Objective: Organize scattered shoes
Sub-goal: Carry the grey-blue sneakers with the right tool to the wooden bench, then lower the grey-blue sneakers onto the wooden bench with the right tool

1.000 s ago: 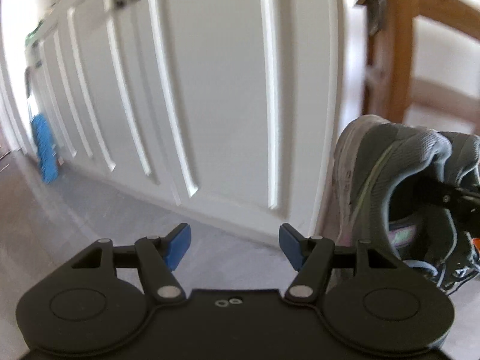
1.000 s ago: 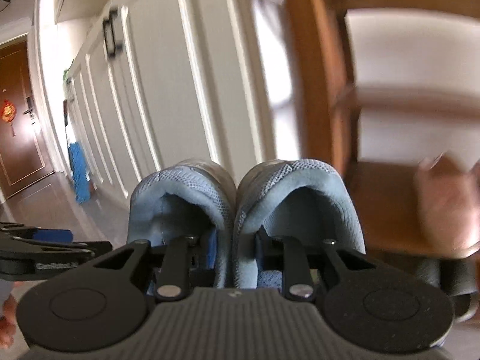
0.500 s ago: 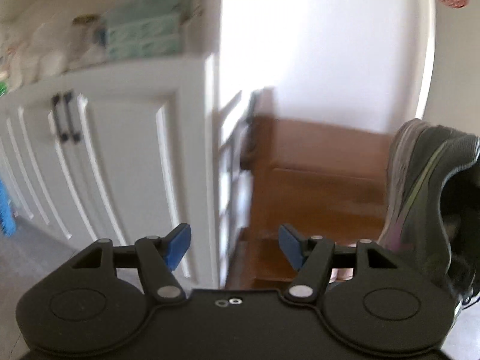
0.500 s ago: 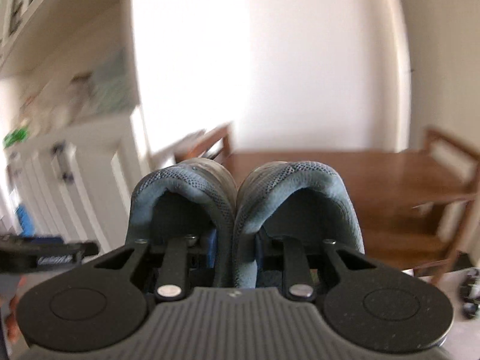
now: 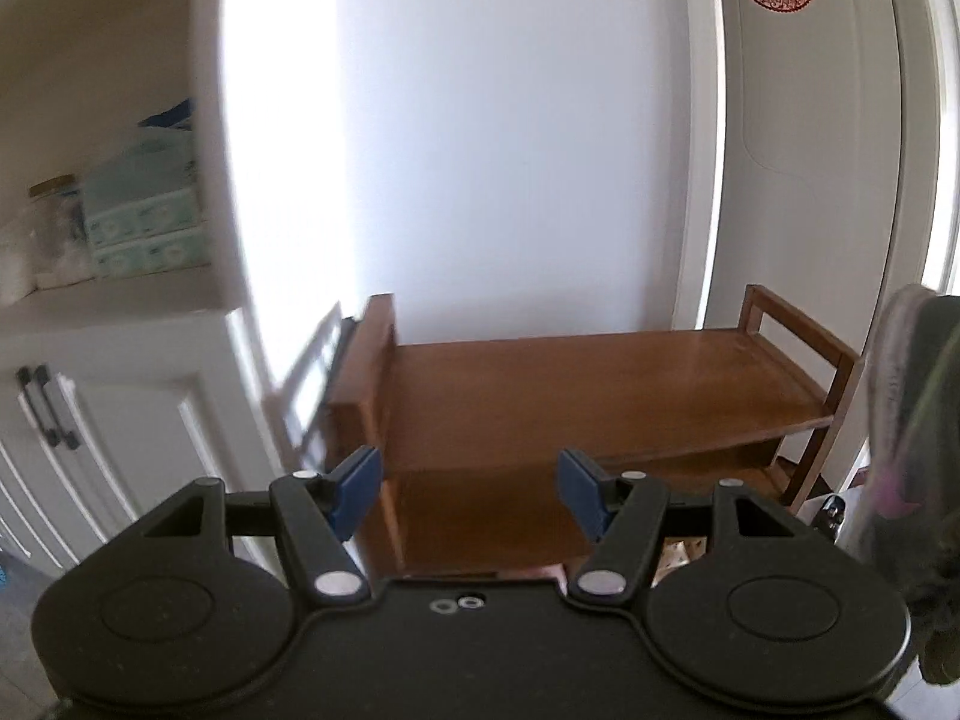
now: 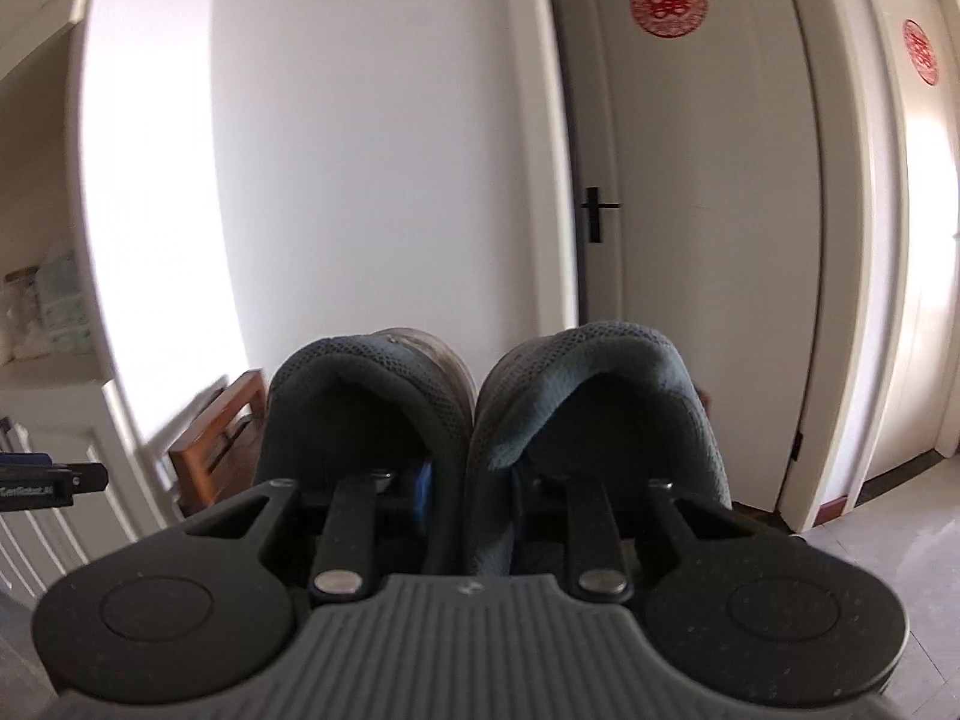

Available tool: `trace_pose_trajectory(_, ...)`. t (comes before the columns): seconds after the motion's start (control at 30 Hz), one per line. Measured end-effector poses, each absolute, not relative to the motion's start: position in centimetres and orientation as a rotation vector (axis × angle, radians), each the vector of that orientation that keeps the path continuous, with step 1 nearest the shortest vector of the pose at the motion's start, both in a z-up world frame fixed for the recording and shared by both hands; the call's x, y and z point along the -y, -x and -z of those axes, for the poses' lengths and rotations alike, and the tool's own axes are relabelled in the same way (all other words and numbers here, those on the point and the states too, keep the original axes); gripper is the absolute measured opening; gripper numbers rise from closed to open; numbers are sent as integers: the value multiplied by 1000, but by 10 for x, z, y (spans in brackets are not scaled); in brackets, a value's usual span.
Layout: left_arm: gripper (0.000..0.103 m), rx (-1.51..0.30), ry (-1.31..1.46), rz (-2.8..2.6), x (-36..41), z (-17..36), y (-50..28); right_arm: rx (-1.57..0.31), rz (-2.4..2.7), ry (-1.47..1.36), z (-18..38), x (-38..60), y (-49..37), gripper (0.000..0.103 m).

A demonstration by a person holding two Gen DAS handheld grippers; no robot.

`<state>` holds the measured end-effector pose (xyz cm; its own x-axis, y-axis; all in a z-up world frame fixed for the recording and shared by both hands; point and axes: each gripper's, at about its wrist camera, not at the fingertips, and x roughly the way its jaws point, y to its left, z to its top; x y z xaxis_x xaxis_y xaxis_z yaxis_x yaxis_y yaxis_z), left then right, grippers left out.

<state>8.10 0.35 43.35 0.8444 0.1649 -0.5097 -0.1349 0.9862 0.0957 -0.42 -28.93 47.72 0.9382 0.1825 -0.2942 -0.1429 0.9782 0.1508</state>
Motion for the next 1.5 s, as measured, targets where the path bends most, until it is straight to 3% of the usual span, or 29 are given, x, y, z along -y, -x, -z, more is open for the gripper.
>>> trace_pose_trajectory(0.2, 65, -578, -37, -104, 60, -441, -143, -285, -186, -118, -486, 335, -37, 27)
trace_pose_trajectory(0.57, 65, -661, -30, -153, 103, -423, -219, -297, -262, -133, -490, 388, -120, 28)
trace_pose_trajectory(1.5, 65, -771, -152, 138, 51, -380, -389, -428, 76, -216, -446, 274, -221, 28)
